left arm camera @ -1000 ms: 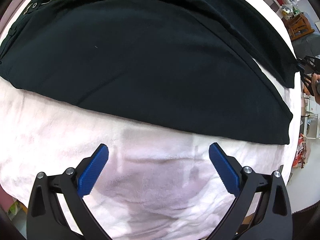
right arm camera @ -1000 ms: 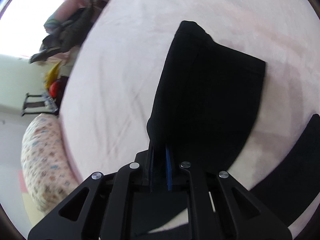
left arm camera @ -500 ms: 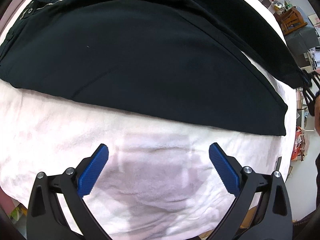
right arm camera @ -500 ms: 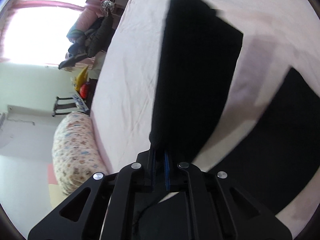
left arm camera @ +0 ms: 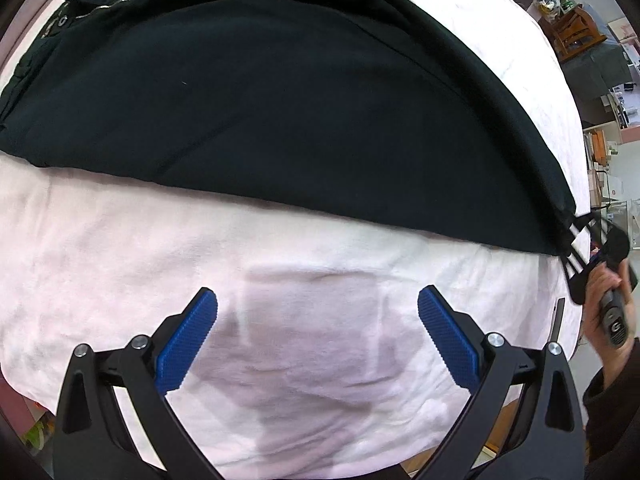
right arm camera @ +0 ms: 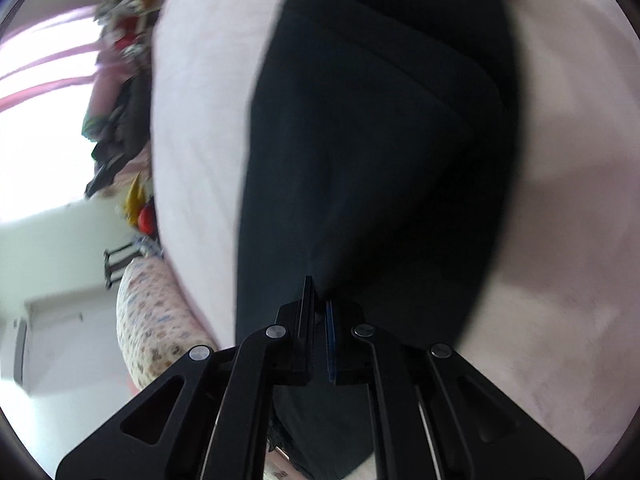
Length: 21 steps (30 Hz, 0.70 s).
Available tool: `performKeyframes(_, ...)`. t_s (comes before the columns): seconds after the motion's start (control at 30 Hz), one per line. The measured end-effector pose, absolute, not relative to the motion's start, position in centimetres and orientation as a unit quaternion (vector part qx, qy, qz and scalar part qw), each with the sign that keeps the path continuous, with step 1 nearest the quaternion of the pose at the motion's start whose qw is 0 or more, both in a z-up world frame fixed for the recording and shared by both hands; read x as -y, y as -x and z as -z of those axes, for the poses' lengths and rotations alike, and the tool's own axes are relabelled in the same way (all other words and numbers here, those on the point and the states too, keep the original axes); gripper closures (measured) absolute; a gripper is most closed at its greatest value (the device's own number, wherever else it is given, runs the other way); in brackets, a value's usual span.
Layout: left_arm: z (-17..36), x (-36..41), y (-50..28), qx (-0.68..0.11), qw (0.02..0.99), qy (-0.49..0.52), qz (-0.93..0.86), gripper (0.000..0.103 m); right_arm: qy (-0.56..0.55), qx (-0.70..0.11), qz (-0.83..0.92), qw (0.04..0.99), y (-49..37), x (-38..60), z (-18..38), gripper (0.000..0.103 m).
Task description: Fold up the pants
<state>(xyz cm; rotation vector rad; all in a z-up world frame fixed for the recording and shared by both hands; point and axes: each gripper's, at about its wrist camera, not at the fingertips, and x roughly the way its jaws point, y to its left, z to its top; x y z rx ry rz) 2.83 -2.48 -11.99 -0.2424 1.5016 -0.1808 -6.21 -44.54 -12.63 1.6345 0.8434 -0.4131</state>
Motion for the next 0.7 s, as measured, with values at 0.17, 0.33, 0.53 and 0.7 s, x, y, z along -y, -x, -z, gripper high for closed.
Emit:
performKeyframes(0.17, 12.1, 1.2, -2.9, -0.682, 0.718, 0.120, 0.071, 0.003, -0.683, -0.375, 0.221, 0.586, 5.9, 45.1, 13.3, 0.098)
performKeyframes(0.33, 11.8, -0.9, -3.1, -0.672, 0.726, 0.130, 0.065, 0.003, -0.643, -0.390, 0.239, 0.614, 5.1, 46.2, 12.0, 0.098)
performKeyframes(0.53, 11.7, -4.2, -4.1, -0.663, 0.730, 0.158, 0.045, 0.002, -0.646, -0.416, 0.289, 0.571, 7.5, 45.4, 9.7, 0.073)
performKeyframes(0.7, 12.2, -6.7, -4.7, -0.655, 0.732, 0.184, 0.039, 0.002, -0.617, -0.437, 0.207, 0.621, 3.3, 39.4, 5.5, 0.072)
